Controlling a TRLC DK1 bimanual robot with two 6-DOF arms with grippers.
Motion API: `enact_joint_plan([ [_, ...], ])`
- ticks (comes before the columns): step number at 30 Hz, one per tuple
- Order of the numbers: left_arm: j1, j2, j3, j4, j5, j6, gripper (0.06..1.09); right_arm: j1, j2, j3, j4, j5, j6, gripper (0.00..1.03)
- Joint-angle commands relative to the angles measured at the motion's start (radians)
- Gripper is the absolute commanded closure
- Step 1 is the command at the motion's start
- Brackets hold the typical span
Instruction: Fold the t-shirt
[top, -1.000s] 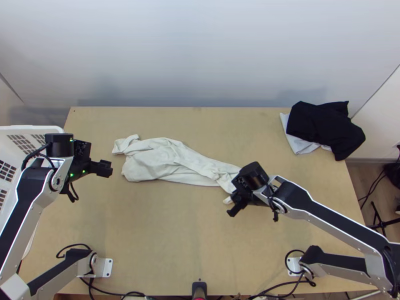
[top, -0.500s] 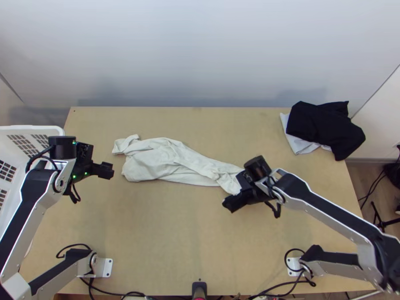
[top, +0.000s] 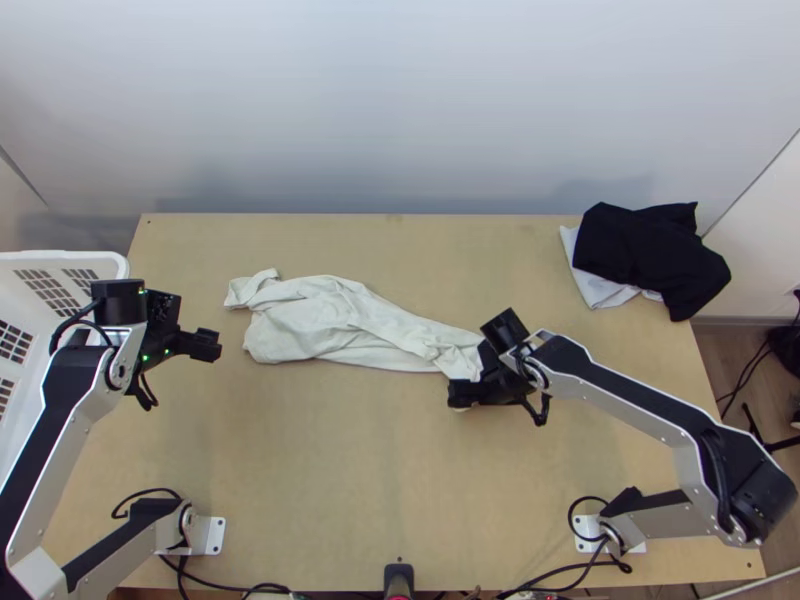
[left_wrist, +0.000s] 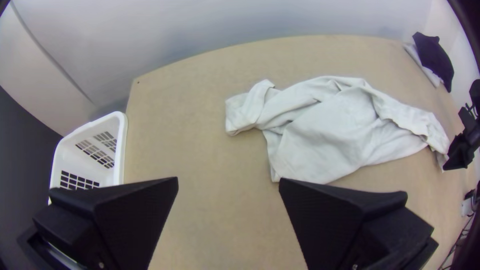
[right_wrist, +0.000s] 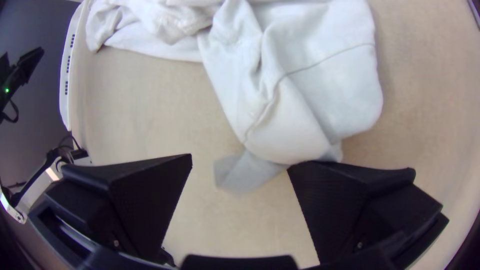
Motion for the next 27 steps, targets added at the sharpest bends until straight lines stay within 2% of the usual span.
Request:
enact_joint_plan([
  [1,0.012,0.0,-0.021,0.05,0.0,0.014,0.1,-0.021,0.06,0.06,0.013,0.092,0.036,0.19],
  [6,0.009,0.004,-0.036,0.078,0.002,0.028,0.1,0.002,0.068,0.091,0.029,0.165,-0.038,0.9],
  [7,0.011,0.004,-0.036,0.082,0.002,0.029,0.1,0.007,0.066,0.092,0.029,0.171,-0.049,0.99],
  [13,0.012,0.004,-0.028,0.096,0.0,0.051,0.1,0.008,-0.004,0.083,0.029,0.18,-0.096,0.99],
  [18,0.015,0.004,-0.025,0.102,0.0,0.062,0.1,-0.047,-0.083,0.157,-0.008,0.181,-0.125,0.99],
  [23,0.014,0.016,-0.027,0.104,0.002,0.059,0.1,-0.039,-0.107,0.459,-0.24,0.18,-0.176,1.0],
  [27,-0.014,0.034,-0.041,0.109,0.002,0.042,0.1,-0.019,-0.075,0.783,-0.352,0.181,-0.22,1.0],
])
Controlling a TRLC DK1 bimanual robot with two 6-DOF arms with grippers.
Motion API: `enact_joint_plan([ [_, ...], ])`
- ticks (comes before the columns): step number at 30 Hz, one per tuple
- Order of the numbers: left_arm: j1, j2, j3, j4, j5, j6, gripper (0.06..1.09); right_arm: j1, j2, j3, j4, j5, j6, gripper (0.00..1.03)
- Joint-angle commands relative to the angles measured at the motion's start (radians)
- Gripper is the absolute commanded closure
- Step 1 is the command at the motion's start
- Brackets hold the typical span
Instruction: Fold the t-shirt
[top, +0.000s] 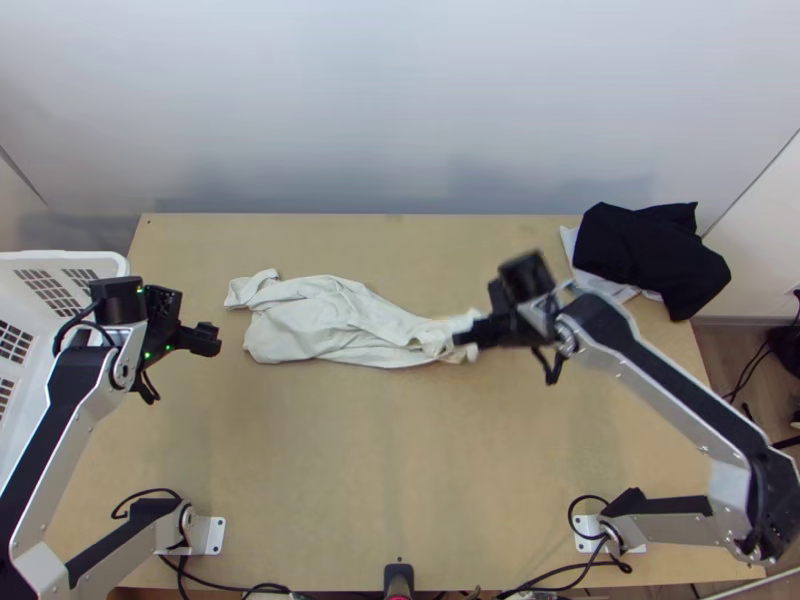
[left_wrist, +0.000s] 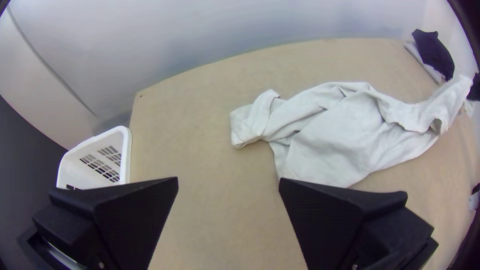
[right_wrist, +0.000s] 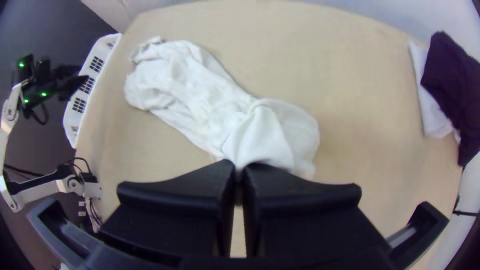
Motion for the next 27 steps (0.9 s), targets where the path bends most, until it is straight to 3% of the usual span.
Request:
enact_joint_plan([
  [1,-0.043,0.019,-0.019,0.006,0.001,-0.016,0.1,0.01,0.017,0.478,-0.179,0.002,-0.066,1.0],
  [7,-0.129,0.024,-0.056,0.006,0.001,0.022,0.1,-0.011,0.108,0.934,-0.156,0.002,-0.068,1.0],
  [10,-0.171,0.036,-0.062,-0.019,0.001,0.037,0.1,-0.01,0.102,0.932,-0.081,0.0,-0.066,1.0],
  [16,-0.346,-0.013,-0.104,-0.082,0.003,0.106,0.1,0.012,0.11,0.923,-0.061,0.0,-0.065,1.0],
  [21,-0.482,0.007,-0.159,0.107,0.003,-0.025,0.11,0.026,0.113,0.899,-0.053,0.0,-0.065,1.0],
  [24,-0.597,-0.008,-0.204,0.207,0.003,-0.042,0.11,0.027,0.114,0.888,-0.05,0.002,-0.06,1.0],
  [27,-0.694,-0.022,-0.283,0.414,0.001,-0.036,0.11,0.026,0.114,0.874,-0.05,0.002,-0.056,1.0],
])
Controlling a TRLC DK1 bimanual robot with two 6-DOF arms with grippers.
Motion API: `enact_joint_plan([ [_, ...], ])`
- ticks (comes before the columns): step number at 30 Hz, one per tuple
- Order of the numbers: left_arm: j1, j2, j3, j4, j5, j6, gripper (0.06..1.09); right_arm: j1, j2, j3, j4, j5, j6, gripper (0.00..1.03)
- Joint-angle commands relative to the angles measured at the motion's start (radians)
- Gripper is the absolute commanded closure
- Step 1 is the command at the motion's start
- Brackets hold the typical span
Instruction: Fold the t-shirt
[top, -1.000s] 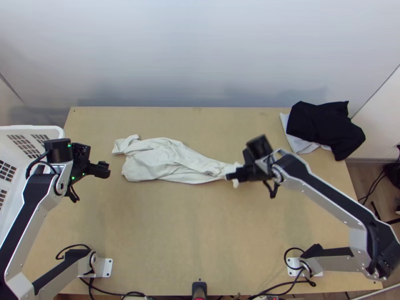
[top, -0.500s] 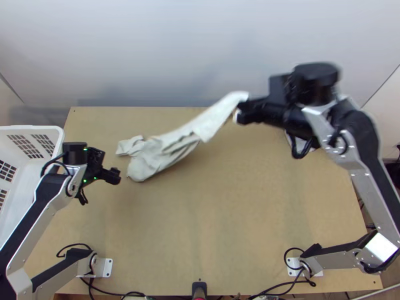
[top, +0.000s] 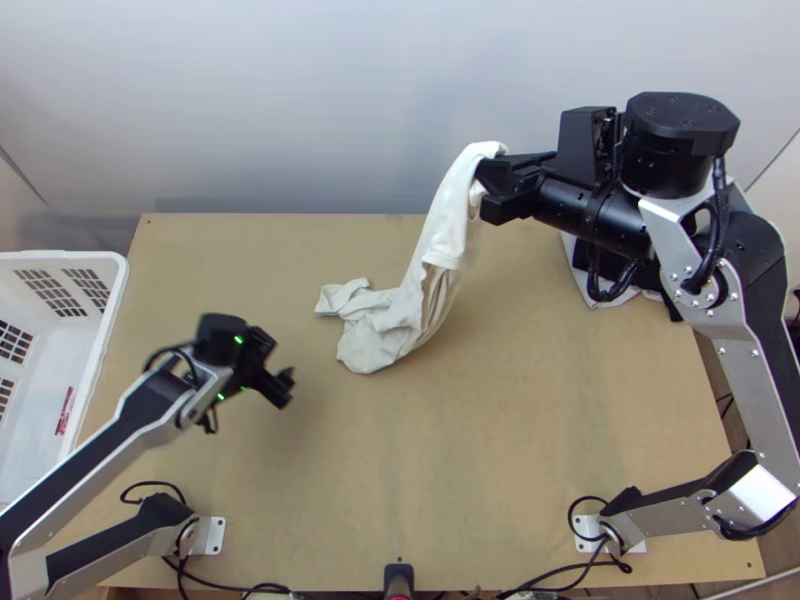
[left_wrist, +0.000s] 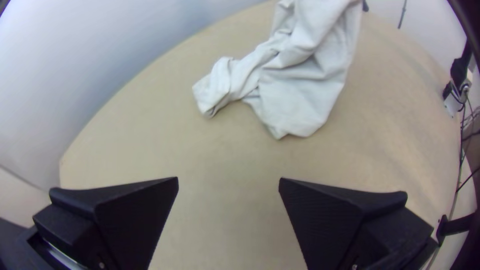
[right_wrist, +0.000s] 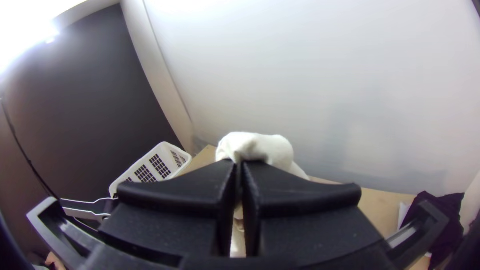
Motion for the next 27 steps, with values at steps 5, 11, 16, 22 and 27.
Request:
enact_joint_plan([
  [5,-0.292,0.081,-0.199,0.683,-0.003,0.003,0.11,-0.008,0.005,-0.029,0.007,0.002,0.012,1.0],
  [11,-0.335,0.369,-0.113,1.02,-0.149,0.053,0.11,-0.034,0.001,-0.042,0.005,0.0,0.015,1.0],
  [16,-0.307,0.558,0.01,1.147,-0.147,0.109,0.11,-0.04,-0.019,-0.059,-0.007,0.0,0.015,1.0],
  [22,-0.306,0.705,0.112,1.16,-0.132,0.158,0.11,-0.065,-0.036,-0.088,-0.007,0.0,0.014,1.0],
  [27,-0.298,0.79,0.178,1.167,-0.101,0.176,0.18,-0.079,-0.041,-0.095,-0.007,0.0,0.009,1.0],
])
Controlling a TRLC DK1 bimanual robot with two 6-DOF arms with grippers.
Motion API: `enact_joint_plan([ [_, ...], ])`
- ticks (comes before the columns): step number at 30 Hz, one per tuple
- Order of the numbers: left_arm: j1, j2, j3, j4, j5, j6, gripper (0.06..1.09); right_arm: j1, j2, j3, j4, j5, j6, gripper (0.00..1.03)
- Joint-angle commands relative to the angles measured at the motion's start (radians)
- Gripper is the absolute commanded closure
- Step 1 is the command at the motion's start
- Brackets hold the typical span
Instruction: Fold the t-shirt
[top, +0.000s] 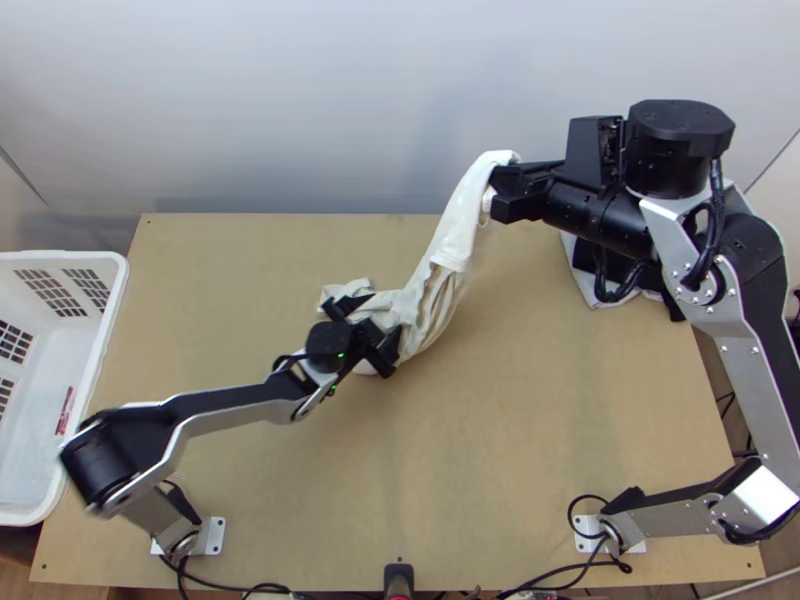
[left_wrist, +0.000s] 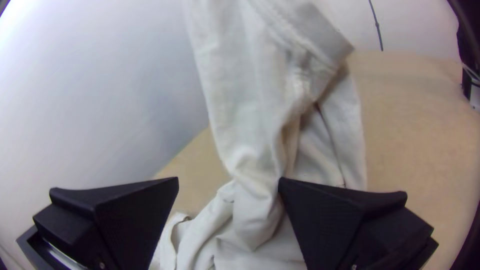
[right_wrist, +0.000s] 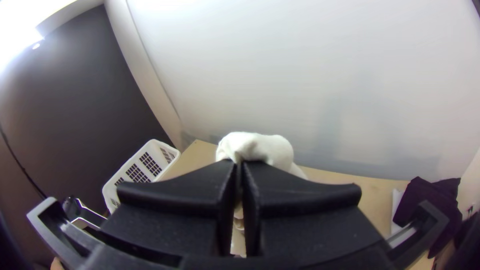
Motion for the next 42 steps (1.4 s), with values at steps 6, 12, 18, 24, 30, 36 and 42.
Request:
enact_joint_plan([
  [6,-0.006,0.116,0.142,0.028,0.041,0.036,0.29,-0.042,-0.022,-0.041,0.0,0.001,-0.009,1.0],
  [12,0.031,0.145,0.164,0.029,0.099,0.088,1.05,-0.054,-0.022,-0.058,0.012,0.001,-0.009,1.0],
  [18,0.086,0.114,0.173,0.036,0.1,0.077,1.05,-0.074,-0.03,-0.08,0.014,0.001,-0.006,1.0],
  [24,0.164,-0.001,0.231,0.029,0.087,0.077,1.05,-0.079,-0.055,-0.104,0.014,0.001,-0.009,1.0],
  [30,0.307,-0.217,0.26,-0.007,0.091,0.143,1.05,-0.082,-0.147,-0.201,0.014,0.001,-0.036,1.0],
  [36,0.439,-0.38,0.316,0.008,0.12,0.244,1.05,-0.103,-0.223,-0.181,0.026,-0.002,-0.033,1.0],
  [42,0.46,-0.506,0.31,0.233,0.093,0.35,1.05,-0.12,-0.257,-0.017,0.078,-0.011,0.05,1.0],
])
